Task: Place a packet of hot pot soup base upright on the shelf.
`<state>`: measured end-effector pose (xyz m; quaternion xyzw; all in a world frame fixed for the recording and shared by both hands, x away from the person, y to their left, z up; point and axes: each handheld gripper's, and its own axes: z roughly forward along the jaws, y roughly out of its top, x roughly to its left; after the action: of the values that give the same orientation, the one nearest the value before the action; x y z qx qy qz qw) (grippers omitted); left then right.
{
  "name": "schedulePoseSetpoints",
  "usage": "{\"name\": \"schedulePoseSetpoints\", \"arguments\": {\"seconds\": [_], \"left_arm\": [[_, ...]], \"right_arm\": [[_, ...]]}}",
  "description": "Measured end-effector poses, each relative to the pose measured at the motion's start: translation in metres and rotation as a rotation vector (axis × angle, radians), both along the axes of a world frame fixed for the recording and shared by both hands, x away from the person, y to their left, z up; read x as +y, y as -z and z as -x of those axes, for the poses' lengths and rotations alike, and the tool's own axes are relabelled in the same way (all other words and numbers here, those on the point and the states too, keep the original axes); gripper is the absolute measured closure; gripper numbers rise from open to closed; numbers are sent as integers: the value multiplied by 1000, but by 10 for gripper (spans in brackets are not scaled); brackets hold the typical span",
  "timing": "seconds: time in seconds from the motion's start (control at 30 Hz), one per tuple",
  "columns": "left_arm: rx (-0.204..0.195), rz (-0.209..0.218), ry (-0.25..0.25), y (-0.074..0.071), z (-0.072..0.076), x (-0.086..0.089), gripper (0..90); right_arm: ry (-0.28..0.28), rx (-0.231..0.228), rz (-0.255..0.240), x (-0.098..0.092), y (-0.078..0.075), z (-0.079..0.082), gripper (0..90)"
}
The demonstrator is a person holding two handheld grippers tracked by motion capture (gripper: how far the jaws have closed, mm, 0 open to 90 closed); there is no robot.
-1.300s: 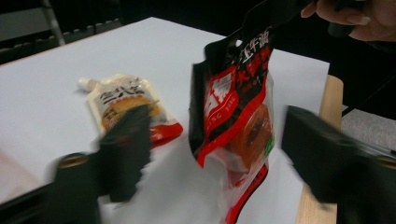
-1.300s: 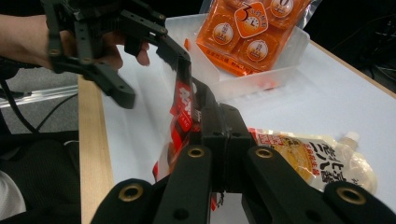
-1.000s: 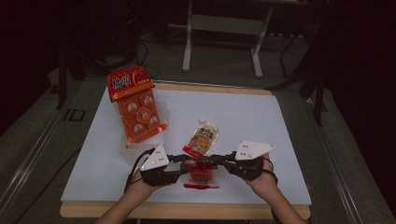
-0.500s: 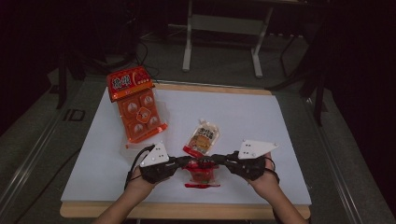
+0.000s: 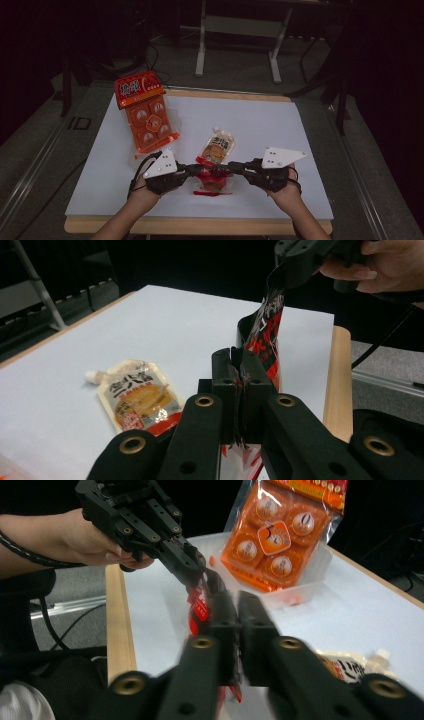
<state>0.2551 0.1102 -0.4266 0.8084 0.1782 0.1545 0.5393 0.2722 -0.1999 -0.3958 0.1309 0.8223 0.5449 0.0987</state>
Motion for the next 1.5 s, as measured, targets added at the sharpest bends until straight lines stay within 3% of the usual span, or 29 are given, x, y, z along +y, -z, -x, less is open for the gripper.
{"name": "schedulePoseSetpoints", "arguments": {"seconds": [0.13, 0.47, 0.7, 0.97, 1.2, 1.5], "left_arm": [[-9, 4, -6, -9, -1, 7, 886], [-49, 4, -41, -31, -4, 28, 885], [-86, 6, -77, -48, -8, 45, 883], [-126, 15, -146, -60, -21, 73, 882], [-146, 22, -174, -54, -36, 94, 881], [-136, 0, -238, -41, -47, 112, 881]], "right_arm": [[11, -5, -35, -2, -5, 0, 673], [62, -36, -172, -14, -7, -2, 133], [77, 12, -170, -19, 1, -11, 106], [79, 24, -154, -18, 9, -15, 131], [66, 41, -164, -18, 10, -16, 132], [63, 47, -152, -17, 13, -17, 133]]}}
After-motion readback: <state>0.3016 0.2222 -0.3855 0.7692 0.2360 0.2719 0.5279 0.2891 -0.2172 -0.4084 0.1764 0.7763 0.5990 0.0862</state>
